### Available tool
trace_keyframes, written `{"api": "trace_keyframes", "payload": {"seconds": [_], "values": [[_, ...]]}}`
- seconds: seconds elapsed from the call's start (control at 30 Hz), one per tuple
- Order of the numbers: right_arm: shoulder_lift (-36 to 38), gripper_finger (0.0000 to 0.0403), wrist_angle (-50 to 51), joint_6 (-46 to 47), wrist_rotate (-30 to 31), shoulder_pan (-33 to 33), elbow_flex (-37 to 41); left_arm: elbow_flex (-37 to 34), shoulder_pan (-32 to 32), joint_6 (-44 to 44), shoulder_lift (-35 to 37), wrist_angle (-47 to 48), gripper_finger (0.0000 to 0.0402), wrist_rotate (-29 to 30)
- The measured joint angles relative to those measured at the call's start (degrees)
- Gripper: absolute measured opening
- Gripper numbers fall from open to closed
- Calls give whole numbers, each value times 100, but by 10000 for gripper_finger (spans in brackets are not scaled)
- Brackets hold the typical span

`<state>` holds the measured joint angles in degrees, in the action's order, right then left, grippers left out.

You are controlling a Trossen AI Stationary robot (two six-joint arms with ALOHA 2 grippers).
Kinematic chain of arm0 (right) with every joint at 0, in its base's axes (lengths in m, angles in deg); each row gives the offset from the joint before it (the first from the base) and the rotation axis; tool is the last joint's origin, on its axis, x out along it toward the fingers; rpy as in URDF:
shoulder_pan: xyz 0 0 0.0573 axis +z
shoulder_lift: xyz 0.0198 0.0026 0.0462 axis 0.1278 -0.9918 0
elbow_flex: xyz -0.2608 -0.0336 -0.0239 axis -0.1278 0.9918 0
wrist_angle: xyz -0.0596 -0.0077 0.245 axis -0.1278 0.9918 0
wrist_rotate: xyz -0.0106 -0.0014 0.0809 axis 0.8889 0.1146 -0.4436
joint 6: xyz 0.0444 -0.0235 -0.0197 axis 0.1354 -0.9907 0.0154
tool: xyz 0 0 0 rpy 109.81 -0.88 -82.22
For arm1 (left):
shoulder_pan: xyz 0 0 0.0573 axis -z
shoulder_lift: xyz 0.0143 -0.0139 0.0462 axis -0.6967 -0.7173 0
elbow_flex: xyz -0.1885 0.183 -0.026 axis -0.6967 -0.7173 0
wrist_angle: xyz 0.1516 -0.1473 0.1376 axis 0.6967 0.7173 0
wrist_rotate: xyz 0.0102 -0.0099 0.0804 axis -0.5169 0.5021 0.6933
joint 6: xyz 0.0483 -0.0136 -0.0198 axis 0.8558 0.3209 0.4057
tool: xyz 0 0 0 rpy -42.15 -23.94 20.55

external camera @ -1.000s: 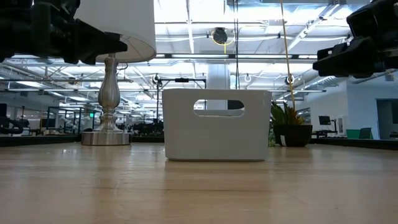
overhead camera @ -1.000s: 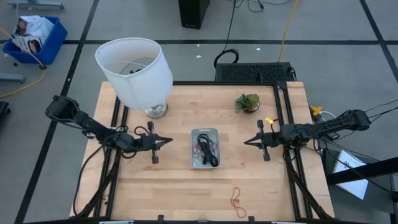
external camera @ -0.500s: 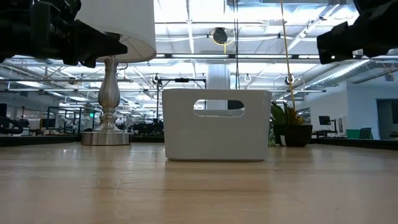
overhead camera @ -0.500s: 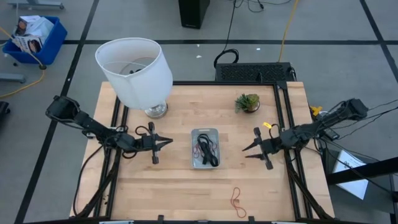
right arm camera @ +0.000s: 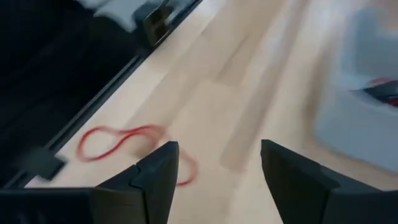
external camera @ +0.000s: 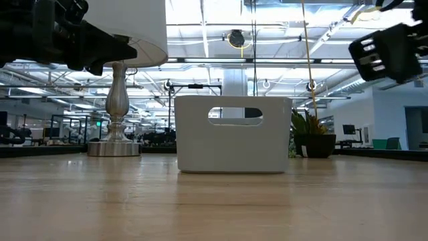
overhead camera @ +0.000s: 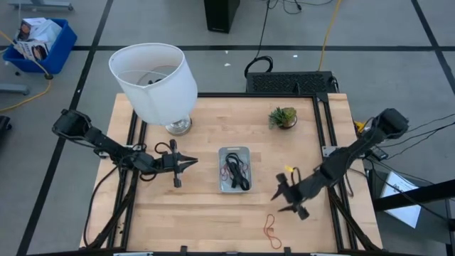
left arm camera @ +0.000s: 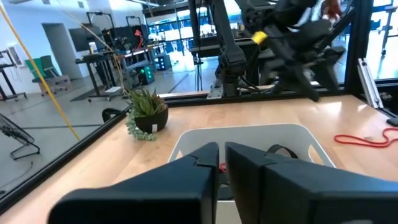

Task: Pick and place rubber bands into bin
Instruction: Put the red rubber band into the gray bin

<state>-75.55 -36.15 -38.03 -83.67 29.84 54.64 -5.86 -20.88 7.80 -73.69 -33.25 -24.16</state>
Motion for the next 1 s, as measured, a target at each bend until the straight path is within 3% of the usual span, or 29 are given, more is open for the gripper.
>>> {"api": "trace_keyframes", "payload": {"seconds": [0.33, 0.57, 1.0], "values": [[-1598, 235, 413, -375, -229, 243, -814, 0, 0, -109, 0, 32, 42, 0], [-1950, 244, 285, -1067, 64, 352, -856, 0, 0, -192, 0, 207, 42, 0], [-2724, 243, -607, -1236, -269, 388, -871, 0, 0, -254, 0, 342, 42, 0]]}}
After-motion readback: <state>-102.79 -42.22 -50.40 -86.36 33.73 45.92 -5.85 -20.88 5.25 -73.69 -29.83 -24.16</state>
